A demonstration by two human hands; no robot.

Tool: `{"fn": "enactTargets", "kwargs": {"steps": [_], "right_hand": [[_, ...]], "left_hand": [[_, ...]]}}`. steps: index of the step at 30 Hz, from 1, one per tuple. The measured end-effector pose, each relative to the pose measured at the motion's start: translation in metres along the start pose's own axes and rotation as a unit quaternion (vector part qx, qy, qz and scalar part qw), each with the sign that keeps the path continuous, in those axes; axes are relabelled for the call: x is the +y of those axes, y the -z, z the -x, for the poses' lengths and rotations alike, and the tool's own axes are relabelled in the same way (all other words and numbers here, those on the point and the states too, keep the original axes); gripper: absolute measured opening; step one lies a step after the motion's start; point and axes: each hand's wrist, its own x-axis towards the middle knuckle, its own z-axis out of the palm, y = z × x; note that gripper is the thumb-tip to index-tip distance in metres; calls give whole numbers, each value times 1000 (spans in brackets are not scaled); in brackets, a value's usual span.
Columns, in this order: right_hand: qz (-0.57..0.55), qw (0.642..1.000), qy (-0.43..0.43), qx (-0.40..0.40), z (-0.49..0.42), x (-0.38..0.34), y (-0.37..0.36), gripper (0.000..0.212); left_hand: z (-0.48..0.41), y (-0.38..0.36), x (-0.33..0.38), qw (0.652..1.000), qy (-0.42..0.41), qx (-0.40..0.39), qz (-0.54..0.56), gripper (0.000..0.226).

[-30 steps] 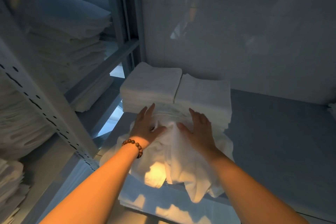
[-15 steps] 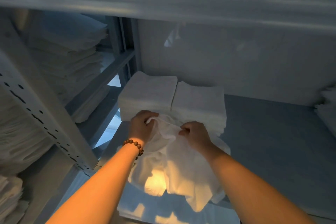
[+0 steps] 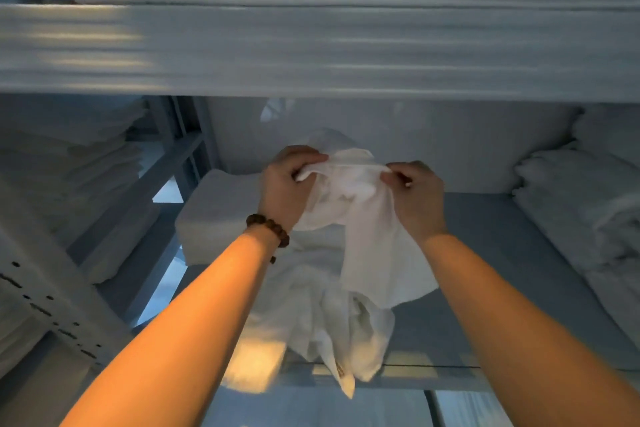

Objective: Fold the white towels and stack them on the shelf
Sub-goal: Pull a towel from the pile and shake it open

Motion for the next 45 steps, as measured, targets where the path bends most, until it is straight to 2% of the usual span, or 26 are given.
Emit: {"fn": "enactTargets", "kwargs": {"steps": [5,8,13,18,21,23,26,29,32,35,37,40,43,45], "right_hand": [[53,998,13,34,-19,50,70,8],[74,997,-5,4,-21,95,113,10],[117,988,-85,-56,-16,179,166,17],[118,966,-161,-163,5,259,184,17],[142,951,-182,-205,20,294,182,20],[157,946,-175,-222,27,310,181,22],[149,944,-167,-243,35,323,178,21],[149,940,-141,-273,38,321,171,24],[76,949,-101,-289,33,305,162,43],[75,957,-15,-278,22,285,154,51],[94,957,13,-275,14,273,150,41],[85,961,6,-265,4,259,150,9],[49,973,-12,-224,-4,242,155,11],[16,980,-32,-198,-10,227,158,9]], "left_hand": [[-2,-73,27,999,-15,-52,-2,24],[9,-128,40,995,-15,-96,-8,22],[38,-224,48,986,16,-152,-67,26],[92,-296,38,939,121,-310,-88,45],[121,-322,30,911,154,-364,-116,60],[134,-333,25,905,193,-361,-120,69],[150,-346,17,904,229,-339,-128,56],[156,-353,10,908,208,-316,-178,29],[154,-354,12,929,184,-267,-175,22],[143,-349,21,947,107,-243,-182,16],[130,-342,29,955,58,-224,-187,12],[109,-326,42,960,21,-224,-169,14],[94,-310,51,962,9,-219,-161,14],[90,-301,56,957,28,-243,-154,13]]}}
